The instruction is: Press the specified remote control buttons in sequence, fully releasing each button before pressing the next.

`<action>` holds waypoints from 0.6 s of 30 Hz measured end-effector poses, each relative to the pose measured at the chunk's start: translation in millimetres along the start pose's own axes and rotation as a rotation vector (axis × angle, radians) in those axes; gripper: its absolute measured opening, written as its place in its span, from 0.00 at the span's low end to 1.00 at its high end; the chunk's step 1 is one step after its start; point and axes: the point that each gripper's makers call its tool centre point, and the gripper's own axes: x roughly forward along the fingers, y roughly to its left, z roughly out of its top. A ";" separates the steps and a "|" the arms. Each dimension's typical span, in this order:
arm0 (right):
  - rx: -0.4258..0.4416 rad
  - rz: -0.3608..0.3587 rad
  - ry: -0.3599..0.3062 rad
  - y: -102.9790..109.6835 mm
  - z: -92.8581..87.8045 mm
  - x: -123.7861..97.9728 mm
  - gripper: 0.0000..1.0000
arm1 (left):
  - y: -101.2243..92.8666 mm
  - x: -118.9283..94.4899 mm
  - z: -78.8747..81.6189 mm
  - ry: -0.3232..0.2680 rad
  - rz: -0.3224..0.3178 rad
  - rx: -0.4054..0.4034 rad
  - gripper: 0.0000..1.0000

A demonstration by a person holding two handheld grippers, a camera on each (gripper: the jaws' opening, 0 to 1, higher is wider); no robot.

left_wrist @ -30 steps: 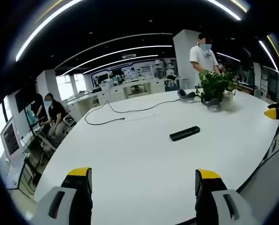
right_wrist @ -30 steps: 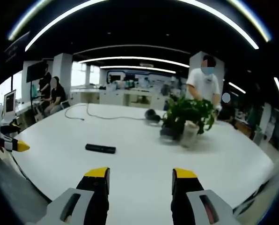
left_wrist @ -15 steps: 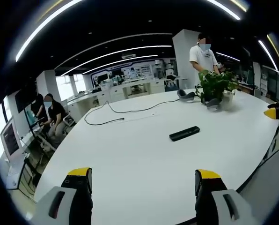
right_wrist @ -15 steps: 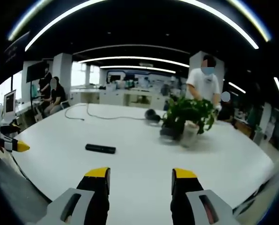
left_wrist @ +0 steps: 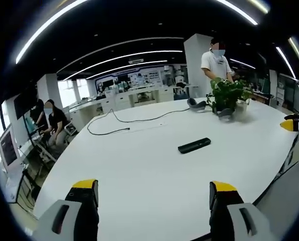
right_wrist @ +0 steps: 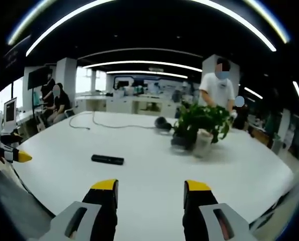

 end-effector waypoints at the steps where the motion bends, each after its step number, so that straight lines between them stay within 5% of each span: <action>1: 0.000 -0.001 0.000 -0.2 -0.1 -0.1 0.50 | -0.2 0.0 0.2 0.000 -0.001 0.001 0.96; 10: 0.002 -0.004 0.009 -0.7 -1.6 0.1 0.50 | -4.8 9.7 34.0 -0.060 -0.053 -0.046 0.97; 18: 0.007 -0.011 0.014 -2.9 -2.4 0.4 0.50 | -11.9 25.3 56.4 -0.084 -0.089 -0.002 0.97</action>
